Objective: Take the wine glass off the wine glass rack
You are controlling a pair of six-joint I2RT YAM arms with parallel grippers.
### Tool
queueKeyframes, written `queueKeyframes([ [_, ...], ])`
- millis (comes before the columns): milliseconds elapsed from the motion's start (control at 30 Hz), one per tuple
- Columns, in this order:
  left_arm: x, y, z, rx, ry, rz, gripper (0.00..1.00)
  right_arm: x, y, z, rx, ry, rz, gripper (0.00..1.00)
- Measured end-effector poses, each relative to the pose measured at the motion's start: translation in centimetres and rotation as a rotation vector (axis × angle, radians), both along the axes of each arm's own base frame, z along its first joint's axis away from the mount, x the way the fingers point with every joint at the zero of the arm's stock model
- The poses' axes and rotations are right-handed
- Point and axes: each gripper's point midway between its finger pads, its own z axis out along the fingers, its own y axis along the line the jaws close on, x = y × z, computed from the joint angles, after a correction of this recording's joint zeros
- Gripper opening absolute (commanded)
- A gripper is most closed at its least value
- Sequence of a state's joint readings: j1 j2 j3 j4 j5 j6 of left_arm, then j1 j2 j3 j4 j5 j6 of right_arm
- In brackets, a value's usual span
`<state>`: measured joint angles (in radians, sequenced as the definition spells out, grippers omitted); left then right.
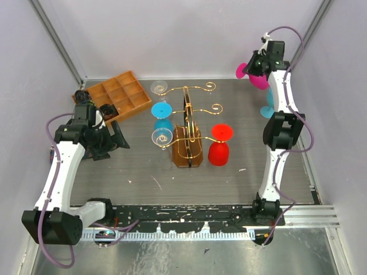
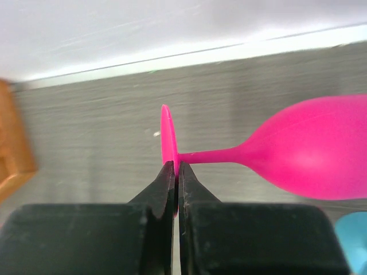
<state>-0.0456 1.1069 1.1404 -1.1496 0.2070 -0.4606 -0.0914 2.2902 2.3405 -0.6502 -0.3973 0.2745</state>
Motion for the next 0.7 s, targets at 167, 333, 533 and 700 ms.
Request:
queueKeyframes([
  [167,0.5,0.1,-0.5,0.011,0.011,-0.004,0.98,2.3,-0.9,-1.3,-0.323,-0.07,-0.066,0.01],
  [333,0.8,0.2,-1.2,0.02,0.039,-0.011,0.98,4.6,0.4,-3.9,-0.684,-0.113,-0.097,0.0],
  [533,0.8,0.0,-1.6,0.011,0.054,-0.021,0.98,4.8,0.2,-10.2,-1.112,-0.028,-0.113,0.01],
  [700,0.0,-0.2,-2.7,-0.005,0.093,-0.026,0.98,3.7,-3.4,-13.6,-1.332,0.093,-0.163,0.01],
])
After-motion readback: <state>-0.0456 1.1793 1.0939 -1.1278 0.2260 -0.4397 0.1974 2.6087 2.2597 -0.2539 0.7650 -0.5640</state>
